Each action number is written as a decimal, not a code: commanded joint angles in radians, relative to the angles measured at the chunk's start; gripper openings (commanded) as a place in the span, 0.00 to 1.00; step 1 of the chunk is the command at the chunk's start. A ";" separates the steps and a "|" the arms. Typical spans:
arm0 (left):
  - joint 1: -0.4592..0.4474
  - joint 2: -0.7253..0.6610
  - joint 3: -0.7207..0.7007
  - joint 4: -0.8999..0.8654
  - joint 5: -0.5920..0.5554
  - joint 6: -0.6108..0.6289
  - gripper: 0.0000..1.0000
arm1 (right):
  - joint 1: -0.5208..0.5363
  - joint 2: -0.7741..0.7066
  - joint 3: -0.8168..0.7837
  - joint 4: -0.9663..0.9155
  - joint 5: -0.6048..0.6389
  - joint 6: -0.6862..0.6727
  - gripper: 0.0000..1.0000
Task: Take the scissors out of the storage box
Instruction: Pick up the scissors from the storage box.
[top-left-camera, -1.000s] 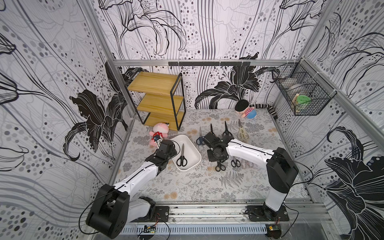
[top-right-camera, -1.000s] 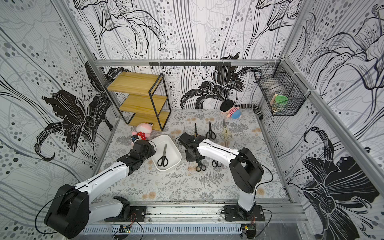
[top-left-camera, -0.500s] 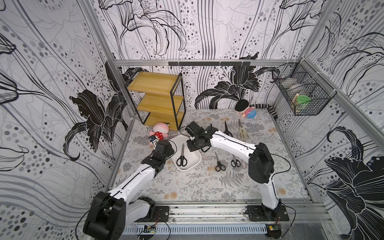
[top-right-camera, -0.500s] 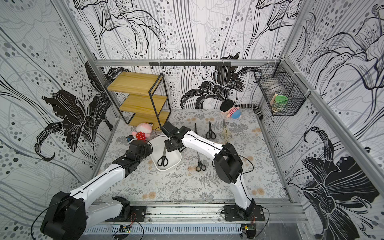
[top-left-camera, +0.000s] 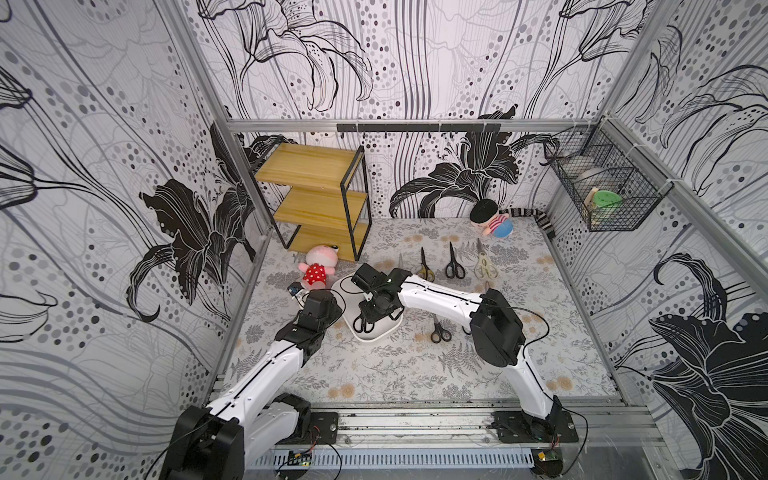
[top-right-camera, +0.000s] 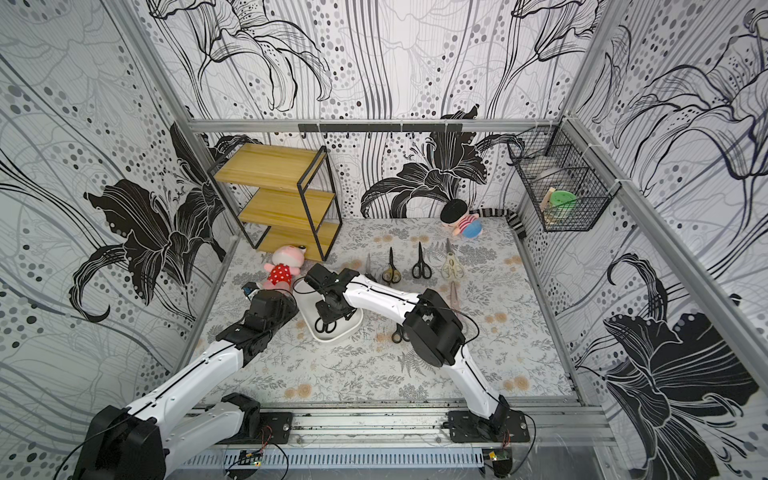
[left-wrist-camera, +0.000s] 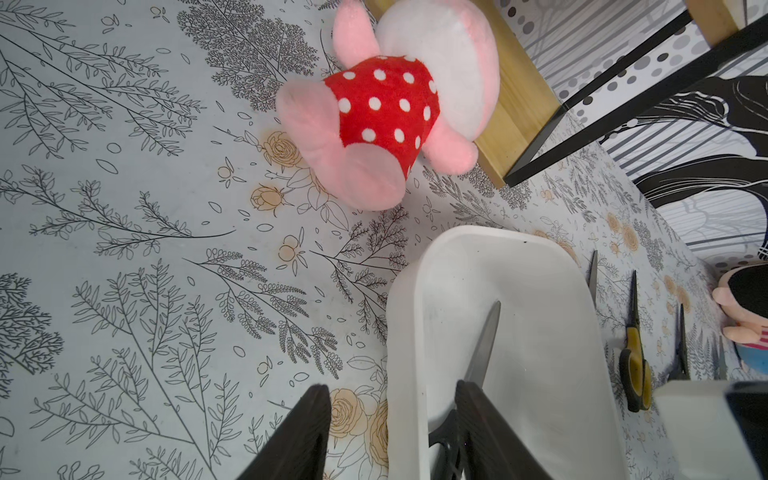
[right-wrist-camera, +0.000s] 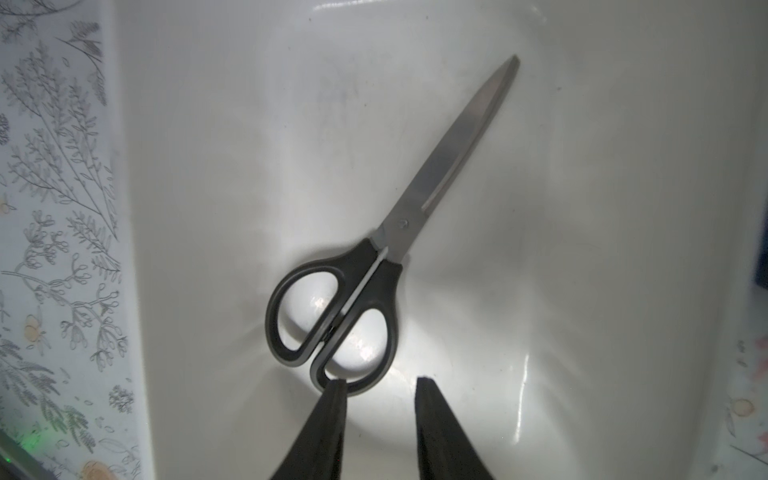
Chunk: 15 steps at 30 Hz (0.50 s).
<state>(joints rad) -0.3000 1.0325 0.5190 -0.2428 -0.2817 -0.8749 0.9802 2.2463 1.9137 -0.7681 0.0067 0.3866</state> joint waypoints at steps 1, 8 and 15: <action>0.006 -0.009 -0.008 -0.004 -0.020 -0.011 0.53 | 0.003 0.033 0.005 -0.036 0.006 -0.008 0.33; 0.007 -0.011 -0.008 -0.006 -0.020 -0.009 0.54 | 0.004 0.059 -0.005 -0.037 0.016 -0.015 0.33; 0.009 -0.020 -0.020 -0.004 -0.024 -0.009 0.53 | 0.004 0.109 0.030 -0.077 0.053 -0.012 0.32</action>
<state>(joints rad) -0.3000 1.0241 0.5182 -0.2440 -0.2874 -0.8799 0.9813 2.3241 1.9205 -0.7963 0.0280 0.3794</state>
